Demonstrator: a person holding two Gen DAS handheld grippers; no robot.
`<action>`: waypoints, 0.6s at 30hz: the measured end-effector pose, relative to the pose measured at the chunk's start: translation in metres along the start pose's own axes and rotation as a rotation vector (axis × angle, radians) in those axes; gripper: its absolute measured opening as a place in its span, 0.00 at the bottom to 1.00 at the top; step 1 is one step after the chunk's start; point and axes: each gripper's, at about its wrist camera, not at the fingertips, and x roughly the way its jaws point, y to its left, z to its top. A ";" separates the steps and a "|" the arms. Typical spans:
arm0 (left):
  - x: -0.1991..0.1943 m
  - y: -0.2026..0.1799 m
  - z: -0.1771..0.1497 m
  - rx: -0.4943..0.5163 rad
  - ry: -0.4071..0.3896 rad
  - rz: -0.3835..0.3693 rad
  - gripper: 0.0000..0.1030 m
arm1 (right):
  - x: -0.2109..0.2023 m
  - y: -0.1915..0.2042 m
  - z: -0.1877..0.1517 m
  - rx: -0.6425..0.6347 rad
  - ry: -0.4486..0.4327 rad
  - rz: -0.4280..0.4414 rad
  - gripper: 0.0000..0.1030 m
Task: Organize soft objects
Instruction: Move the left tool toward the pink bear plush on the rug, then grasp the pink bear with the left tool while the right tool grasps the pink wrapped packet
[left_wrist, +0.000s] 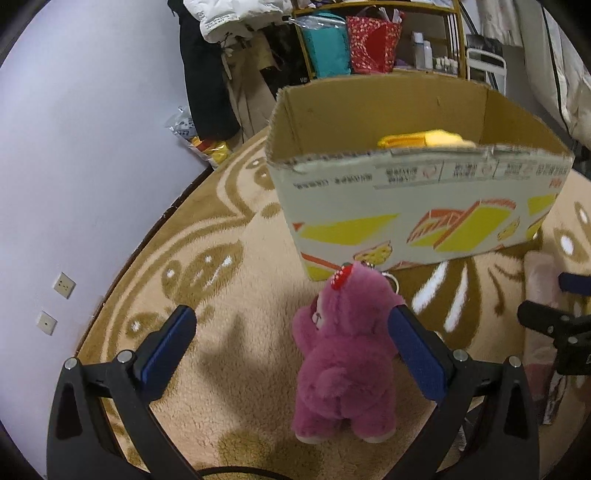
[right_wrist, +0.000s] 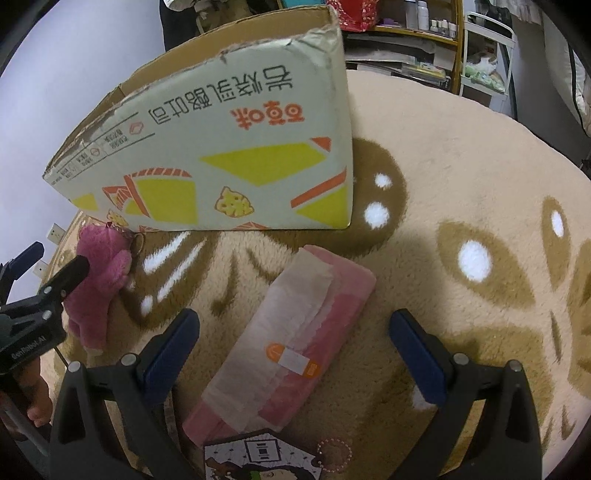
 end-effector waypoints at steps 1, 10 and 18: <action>0.002 -0.002 -0.002 0.007 0.008 0.007 1.00 | -0.001 0.001 -0.001 -0.003 0.000 -0.003 1.00; 0.013 -0.010 -0.008 0.036 0.042 0.014 1.00 | -0.009 0.006 -0.006 0.043 -0.033 -0.024 0.87; 0.027 -0.030 -0.017 0.069 0.119 -0.024 0.85 | -0.017 -0.003 -0.005 0.084 -0.047 -0.012 0.66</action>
